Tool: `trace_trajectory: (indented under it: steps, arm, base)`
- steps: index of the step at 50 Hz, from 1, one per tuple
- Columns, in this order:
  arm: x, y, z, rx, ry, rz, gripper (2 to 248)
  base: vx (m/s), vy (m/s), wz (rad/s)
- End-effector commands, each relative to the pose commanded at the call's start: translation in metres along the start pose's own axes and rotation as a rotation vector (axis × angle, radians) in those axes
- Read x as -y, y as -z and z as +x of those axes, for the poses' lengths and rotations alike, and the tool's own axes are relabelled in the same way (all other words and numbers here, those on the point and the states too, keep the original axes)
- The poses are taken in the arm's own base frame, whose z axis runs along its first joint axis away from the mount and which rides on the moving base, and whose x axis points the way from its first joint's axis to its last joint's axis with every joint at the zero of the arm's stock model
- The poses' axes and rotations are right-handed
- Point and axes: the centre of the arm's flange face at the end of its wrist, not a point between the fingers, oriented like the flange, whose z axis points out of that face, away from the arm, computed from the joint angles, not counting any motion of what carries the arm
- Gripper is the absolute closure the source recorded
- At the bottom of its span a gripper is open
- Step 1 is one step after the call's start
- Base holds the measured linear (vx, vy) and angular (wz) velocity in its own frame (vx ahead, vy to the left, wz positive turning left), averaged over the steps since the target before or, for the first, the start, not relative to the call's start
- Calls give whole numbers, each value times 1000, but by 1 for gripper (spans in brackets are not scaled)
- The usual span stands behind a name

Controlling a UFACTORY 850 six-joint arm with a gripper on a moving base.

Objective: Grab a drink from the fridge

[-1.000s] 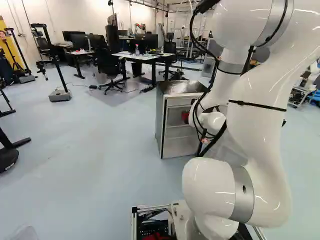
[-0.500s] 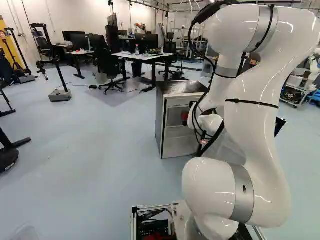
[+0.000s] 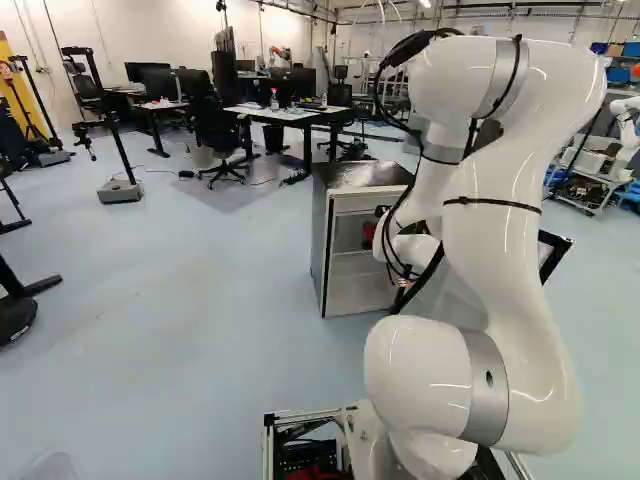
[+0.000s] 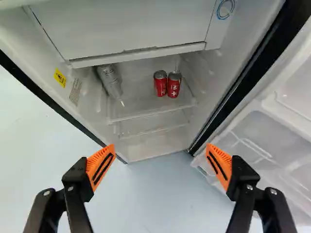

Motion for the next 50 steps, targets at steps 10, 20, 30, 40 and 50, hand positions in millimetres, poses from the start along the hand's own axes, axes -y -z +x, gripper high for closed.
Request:
trace_trajectory:
  steps: [10, 20, 30, 40, 50]
  arm:
    - [1, -13, -3, -26, 6, 13, 3]
    - [2, -27, -6, -51, 12, 27, 3]
    - [3, -40, -10, -70, 17, 40, 3]
    - [4, -53, -14, -88, 23, 54, 3]
    - [5, -66, -20, -102, 25, 63, 3]
  base:
    - [0, 0, 0]
    - [0, 0, 0]
    - [0, 0, 0]
    - [0, 0, 0]
    - [0, 0, 0]
